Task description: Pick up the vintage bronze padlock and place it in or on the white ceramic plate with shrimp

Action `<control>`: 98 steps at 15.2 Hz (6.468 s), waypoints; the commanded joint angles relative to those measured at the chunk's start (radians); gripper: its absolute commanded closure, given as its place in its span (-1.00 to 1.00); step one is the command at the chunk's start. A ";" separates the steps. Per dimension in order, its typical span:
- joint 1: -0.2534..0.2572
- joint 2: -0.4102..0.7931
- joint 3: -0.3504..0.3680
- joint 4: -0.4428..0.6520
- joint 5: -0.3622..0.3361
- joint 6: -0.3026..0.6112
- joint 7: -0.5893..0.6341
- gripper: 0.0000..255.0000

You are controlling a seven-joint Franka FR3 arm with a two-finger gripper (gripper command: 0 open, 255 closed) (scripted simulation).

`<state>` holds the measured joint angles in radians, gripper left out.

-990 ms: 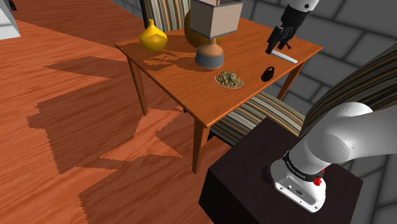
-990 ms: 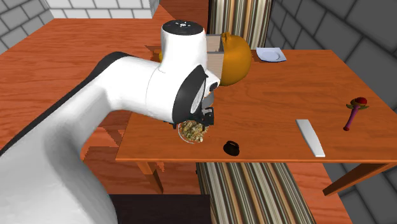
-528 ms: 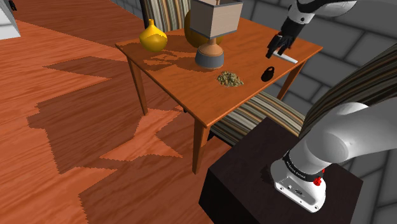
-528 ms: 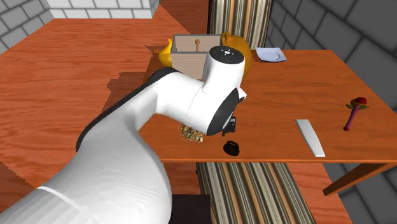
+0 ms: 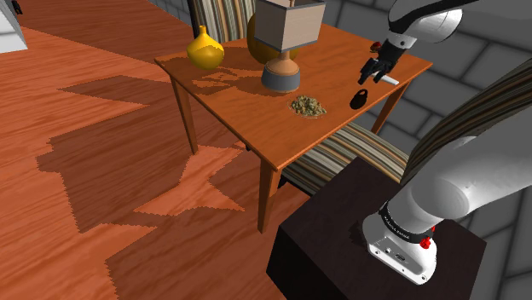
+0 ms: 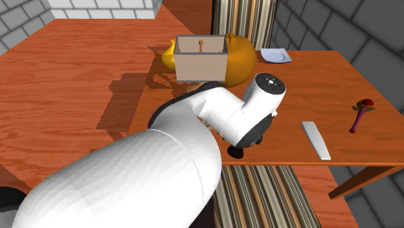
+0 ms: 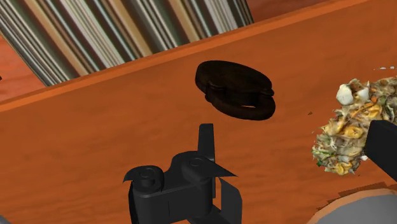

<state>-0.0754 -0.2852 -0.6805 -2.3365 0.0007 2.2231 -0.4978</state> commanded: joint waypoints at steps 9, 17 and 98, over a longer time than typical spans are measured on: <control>0.041 0.147 -0.072 -0.017 0.140 0.134 -0.111 -1.00; 0.041 0.147 -0.072 -0.017 0.140 0.133 -0.111 -1.00; 0.170 0.223 0.211 0.125 0.146 0.105 0.302 -1.00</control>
<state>0.0945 -0.0617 -0.4700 -2.2115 0.1463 2.3285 -0.1958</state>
